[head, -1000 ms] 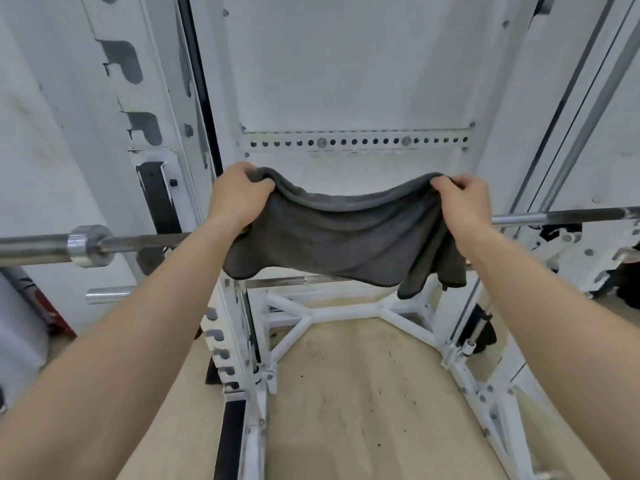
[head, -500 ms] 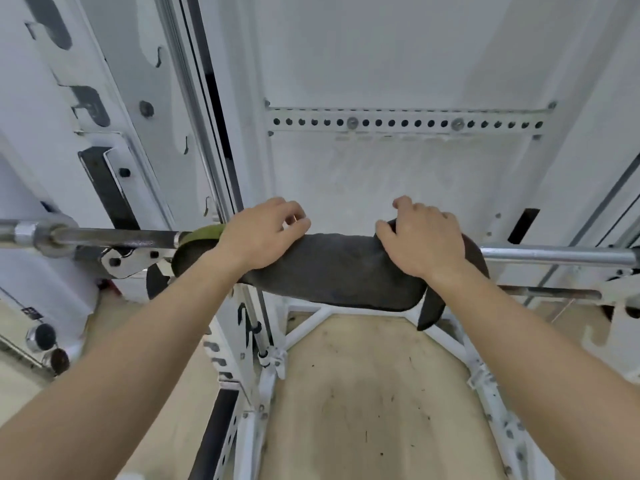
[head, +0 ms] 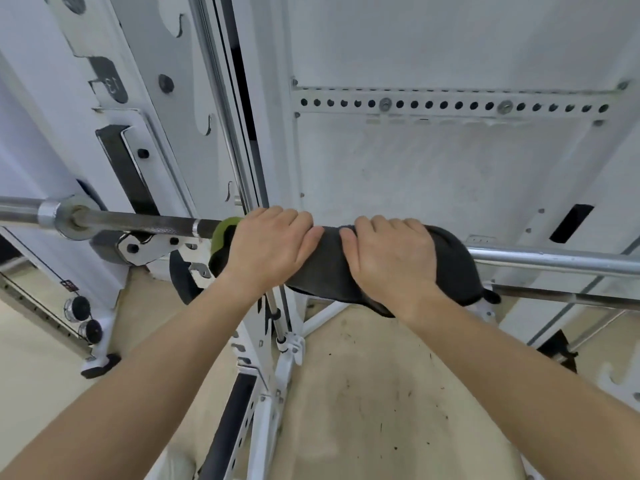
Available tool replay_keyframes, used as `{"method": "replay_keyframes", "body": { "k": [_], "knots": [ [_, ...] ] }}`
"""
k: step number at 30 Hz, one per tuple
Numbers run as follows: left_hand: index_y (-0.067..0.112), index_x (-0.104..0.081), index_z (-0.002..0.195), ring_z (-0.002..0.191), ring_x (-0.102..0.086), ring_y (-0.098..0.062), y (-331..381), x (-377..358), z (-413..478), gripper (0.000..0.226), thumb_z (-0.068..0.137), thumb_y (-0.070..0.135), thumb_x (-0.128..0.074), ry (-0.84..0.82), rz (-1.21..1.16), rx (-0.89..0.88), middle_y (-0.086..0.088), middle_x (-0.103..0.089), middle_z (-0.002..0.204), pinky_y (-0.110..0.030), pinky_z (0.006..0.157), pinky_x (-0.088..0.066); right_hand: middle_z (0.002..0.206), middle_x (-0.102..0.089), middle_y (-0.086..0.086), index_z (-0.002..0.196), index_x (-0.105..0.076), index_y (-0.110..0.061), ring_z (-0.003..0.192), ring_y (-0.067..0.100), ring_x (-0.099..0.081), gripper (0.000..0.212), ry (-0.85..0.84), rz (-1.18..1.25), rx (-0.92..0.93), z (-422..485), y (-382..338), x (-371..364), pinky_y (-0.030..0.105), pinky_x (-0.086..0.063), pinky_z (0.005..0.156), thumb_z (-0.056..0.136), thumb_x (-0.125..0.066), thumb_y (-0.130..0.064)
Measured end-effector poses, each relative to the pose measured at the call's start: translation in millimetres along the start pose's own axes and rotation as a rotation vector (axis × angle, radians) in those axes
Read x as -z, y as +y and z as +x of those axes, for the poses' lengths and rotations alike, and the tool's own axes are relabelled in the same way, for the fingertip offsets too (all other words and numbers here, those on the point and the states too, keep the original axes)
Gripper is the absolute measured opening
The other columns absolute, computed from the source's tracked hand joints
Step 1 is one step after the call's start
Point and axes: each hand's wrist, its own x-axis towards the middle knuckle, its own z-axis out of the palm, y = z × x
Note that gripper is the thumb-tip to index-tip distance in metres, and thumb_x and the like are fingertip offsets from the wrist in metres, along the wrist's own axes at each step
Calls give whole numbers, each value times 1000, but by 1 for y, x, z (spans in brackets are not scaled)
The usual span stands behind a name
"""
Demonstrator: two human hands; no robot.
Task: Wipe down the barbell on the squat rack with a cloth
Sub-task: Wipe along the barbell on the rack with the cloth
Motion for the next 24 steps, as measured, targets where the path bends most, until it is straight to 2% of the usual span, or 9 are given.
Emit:
{"method": "replay_keyframes", "body": {
  "k": [2, 5, 8, 10, 12, 15, 19, 22, 24],
  "knots": [
    [16, -54, 72, 61, -54, -27, -29, -2, -8, 56, 105, 44, -18, 13, 2, 31, -1, -56, 63, -41, 61, -40, 56, -58, 7, 66, -58, -15, 50, 31, -56, 49, 0, 40, -18, 16, -36, -5, 38, -40, 58, 104, -35, -35],
    [15, -50, 63, 53, -50, -27, -54, -3, -17, 50, 104, 35, -28, 58, 32, 87, 0, -50, 56, -37, 56, -34, 57, -59, 7, 66, -59, -15, 50, 31, -56, 47, -20, 55, -18, 23, -52, -7, 38, -41, 58, 102, -39, -37],
    [17, -42, 57, 43, -42, -27, -35, -1, -6, 46, 101, 28, -35, 89, 44, 156, 2, -39, 49, -31, 53, -24, 65, -60, 6, 76, -62, -15, 58, 31, -57, 43, -23, 34, 52, 13, -34, -5, 40, -43, 62, 102, -39, -40],
    [16, -40, 55, 38, -38, -26, -12, -1, 1, 45, 99, 23, -43, 68, 33, 178, 1, -36, 44, -29, 50, -23, 65, -59, 5, 78, -61, -15, 58, 30, -56, 45, -12, -4, 46, 3, -10, -3, 40, -42, 62, 104, -35, -42],
    [14, -47, 51, 35, -36, -25, 2, -2, 9, 47, 98, 23, -49, -10, 49, 187, -1, -39, 41, -28, 45, -27, 59, -54, 5, 72, -56, -15, 54, 30, -53, 46, 32, -61, -12, -6, 21, 0, 39, -40, 58, 104, -34, -39],
    [14, -51, 51, 40, -41, -24, 10, 6, 23, 59, 104, 36, -37, -126, 33, 114, 1, -37, 43, -28, 44, -33, 53, -49, 5, 64, -49, -14, 47, 29, -45, 45, 23, -101, -51, -13, 46, 4, 38, -38, 54, 103, -36, -33],
    [24, -28, 57, 54, -52, -30, -5, 13, 24, 52, 106, 40, -25, -167, -126, 6, -3, -46, 53, -34, 51, -44, 50, -50, 5, 62, -45, -16, 44, 30, -45, 42, 12, -61, -43, 2, 7, 0, 35, -34, 52, 101, -38, -31],
    [22, -42, 59, 48, -49, -26, -26, 16, 9, 56, 102, 45, -15, -127, -119, 17, 1, -45, 50, -36, 49, -46, 54, -54, 6, 67, -51, -14, 46, 29, -46, 49, -39, 14, -5, 18, -42, -3, 34, -26, 57, 103, -31, -40],
    [20, -45, 58, 45, -48, -24, -47, 13, -2, 58, 101, 46, -15, -109, -95, 53, 2, -46, 49, -36, 47, -47, 53, -54, 6, 67, -48, -15, 44, 26, -36, 49, -93, 49, -15, 32, -70, -3, 33, -24, 55, 102, -28, -42]
  ]
}}
